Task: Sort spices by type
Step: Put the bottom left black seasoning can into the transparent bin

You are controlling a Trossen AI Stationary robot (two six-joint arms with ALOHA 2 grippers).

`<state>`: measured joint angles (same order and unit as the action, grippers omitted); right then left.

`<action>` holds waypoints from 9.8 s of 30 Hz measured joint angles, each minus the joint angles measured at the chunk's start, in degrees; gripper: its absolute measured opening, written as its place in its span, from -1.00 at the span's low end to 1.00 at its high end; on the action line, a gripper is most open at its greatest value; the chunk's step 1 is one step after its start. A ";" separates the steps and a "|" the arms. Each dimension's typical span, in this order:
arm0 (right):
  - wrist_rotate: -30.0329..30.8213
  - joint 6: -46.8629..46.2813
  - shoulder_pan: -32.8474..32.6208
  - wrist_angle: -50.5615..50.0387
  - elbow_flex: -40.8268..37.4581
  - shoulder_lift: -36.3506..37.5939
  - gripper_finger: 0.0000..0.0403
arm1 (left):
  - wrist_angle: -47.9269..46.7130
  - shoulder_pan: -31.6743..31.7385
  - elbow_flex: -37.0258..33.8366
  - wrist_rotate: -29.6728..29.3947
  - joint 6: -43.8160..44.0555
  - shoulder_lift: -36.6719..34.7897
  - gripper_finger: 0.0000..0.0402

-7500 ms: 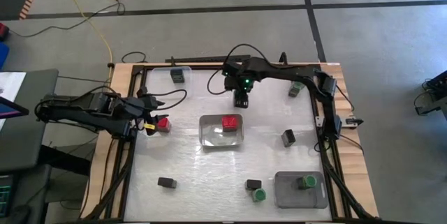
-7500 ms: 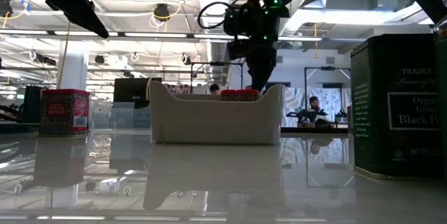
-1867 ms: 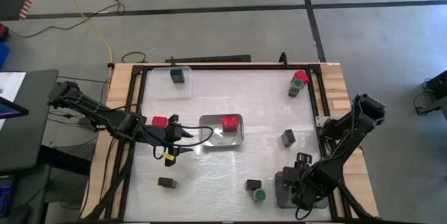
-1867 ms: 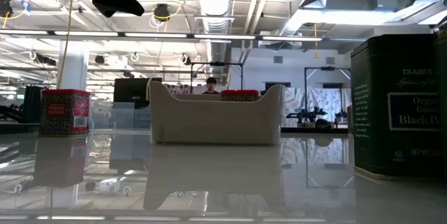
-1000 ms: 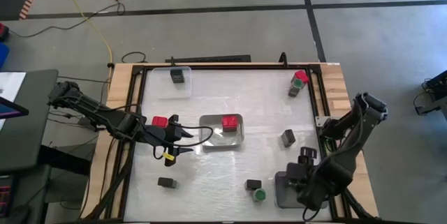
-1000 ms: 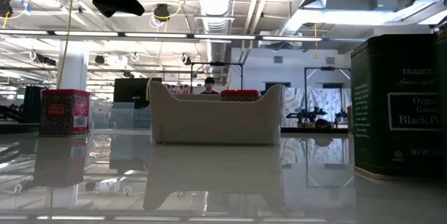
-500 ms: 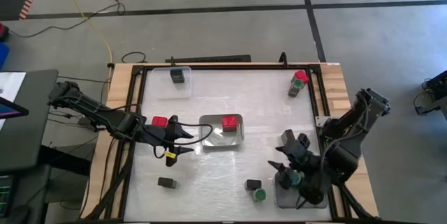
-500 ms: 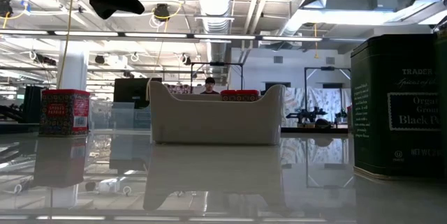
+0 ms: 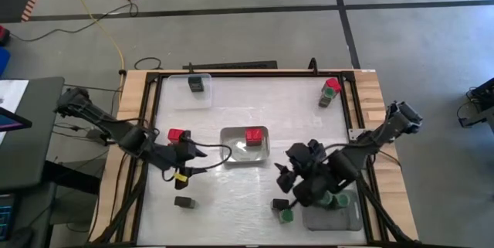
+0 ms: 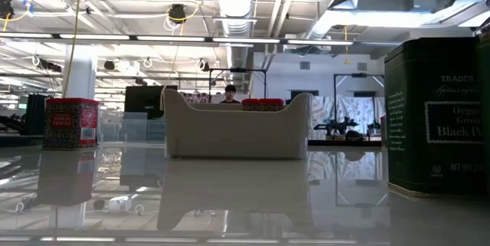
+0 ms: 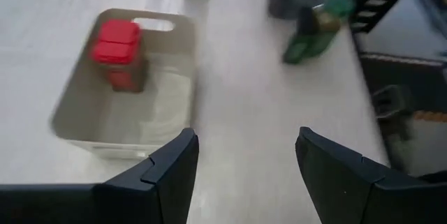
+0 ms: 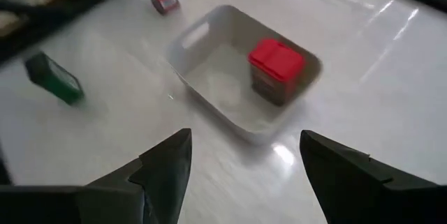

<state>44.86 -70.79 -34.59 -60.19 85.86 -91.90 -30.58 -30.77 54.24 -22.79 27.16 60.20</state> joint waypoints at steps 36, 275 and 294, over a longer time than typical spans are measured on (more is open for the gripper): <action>-3.61 15.05 3.82 9.73 0.00 -2.19 0.45 | -28.82 -20.28 17.75 9.71 17.64 28.02 0.14; -42.03 45.29 51.67 37.69 -37.77 32.22 0.45 | -31.33 84.40 22.73 19.57 -94.18 33.64 -0.39; -42.03 44.24 51.56 38.44 -37.77 32.22 0.45 | -31.42 84.47 22.37 24.34 -92.99 33.64 -0.39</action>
<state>2.83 -26.55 16.97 -21.76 48.10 -59.68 -61.99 53.70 76.61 1.55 -65.83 93.84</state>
